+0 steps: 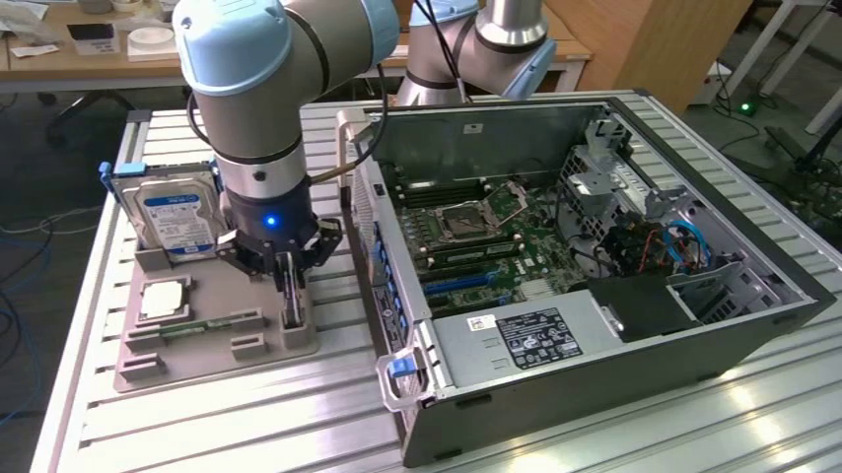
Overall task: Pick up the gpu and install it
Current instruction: 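Pick up the gpu and move the gpu toward the slot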
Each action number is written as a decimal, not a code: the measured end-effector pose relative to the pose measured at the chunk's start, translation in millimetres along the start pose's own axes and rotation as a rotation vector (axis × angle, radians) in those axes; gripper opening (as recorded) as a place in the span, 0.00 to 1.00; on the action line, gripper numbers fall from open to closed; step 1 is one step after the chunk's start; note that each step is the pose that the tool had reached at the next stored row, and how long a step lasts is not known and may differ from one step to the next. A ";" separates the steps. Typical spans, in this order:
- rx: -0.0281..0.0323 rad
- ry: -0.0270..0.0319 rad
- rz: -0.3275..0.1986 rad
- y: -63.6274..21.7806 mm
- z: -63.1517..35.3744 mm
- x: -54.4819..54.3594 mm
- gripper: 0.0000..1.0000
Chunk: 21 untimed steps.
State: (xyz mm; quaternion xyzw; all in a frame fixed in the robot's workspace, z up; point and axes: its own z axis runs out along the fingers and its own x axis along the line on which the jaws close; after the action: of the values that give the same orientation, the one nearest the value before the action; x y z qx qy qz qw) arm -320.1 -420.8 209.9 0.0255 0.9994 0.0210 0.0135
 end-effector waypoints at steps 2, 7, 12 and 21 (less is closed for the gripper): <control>-0.0001 0.0002 0.000 0.0 0.0 0.0 0.33; 0.0000 0.0001 0.000 0.0 0.0 0.0 0.28; 0.0000 0.0000 0.000 0.0 0.0 0.0 0.28; -0.0002 0.0000 0.000 0.6 -13.7 0.0 0.28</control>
State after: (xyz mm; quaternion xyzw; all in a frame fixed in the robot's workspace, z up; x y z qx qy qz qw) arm -320.5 -420.8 223.6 0.0255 0.9994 0.0211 0.0135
